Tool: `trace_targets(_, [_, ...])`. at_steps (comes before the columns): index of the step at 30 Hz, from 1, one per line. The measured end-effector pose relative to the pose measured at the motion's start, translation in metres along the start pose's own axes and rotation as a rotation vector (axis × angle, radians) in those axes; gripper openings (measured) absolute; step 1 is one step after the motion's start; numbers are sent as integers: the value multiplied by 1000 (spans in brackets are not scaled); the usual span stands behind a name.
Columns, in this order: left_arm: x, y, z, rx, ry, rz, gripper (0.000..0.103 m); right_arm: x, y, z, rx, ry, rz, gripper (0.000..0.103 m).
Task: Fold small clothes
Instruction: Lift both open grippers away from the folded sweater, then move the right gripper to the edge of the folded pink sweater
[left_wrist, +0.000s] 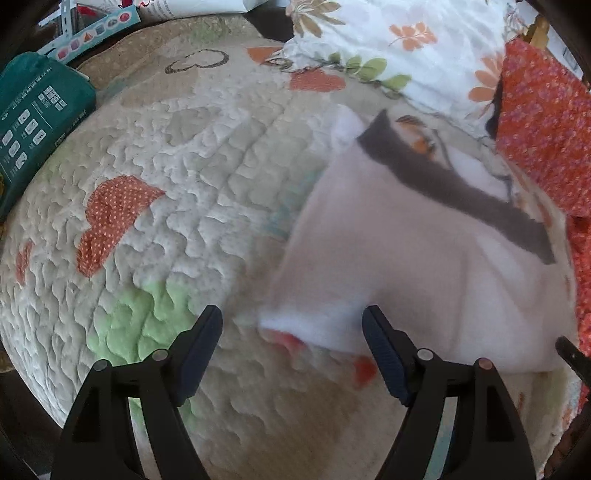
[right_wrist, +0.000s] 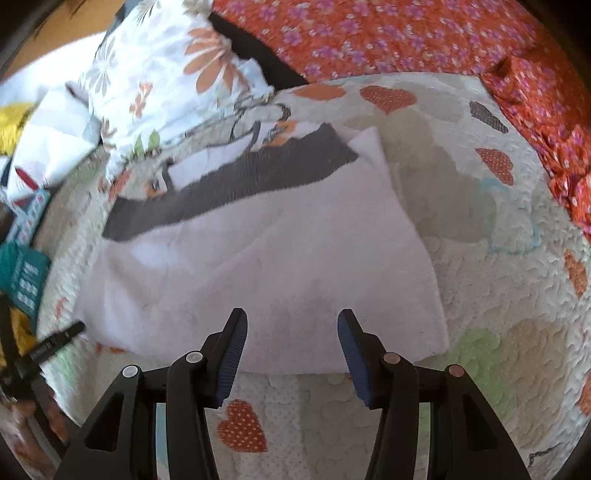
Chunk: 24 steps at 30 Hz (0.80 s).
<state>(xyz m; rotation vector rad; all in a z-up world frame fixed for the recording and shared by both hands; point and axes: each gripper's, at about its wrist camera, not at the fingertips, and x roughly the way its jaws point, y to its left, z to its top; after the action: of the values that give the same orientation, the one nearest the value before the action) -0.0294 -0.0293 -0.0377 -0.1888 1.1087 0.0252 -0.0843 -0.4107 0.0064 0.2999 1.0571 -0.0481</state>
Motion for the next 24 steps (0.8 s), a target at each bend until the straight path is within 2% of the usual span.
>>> trace_targets(3, [7, 2, 4, -20, 16, 0, 79, 18, 2, -2, -14, 48, -48, 58])
trace_targets(6, [7, -1, 6, -9, 27, -7, 81, 32, -1, -1, 8, 93, -53, 61])
trace_targets(11, [-2, -2, 10, -16, 15, -36, 81, 32, 5, 5, -12, 102, -46, 62])
trace_targets(17, [-22, 4, 20, -22, -56, -14, 81, 2, 22, 14, -52, 6, 7, 63])
trace_targets(21, [-23, 9, 25, -51, -53, -24, 81, -3, 47, 10, -163, -75, -44, 62])
trace_targets(24, [-19, 8, 28, -62, -36, -21, 81, 3, 54, 10, -200, -80, -74, 62])
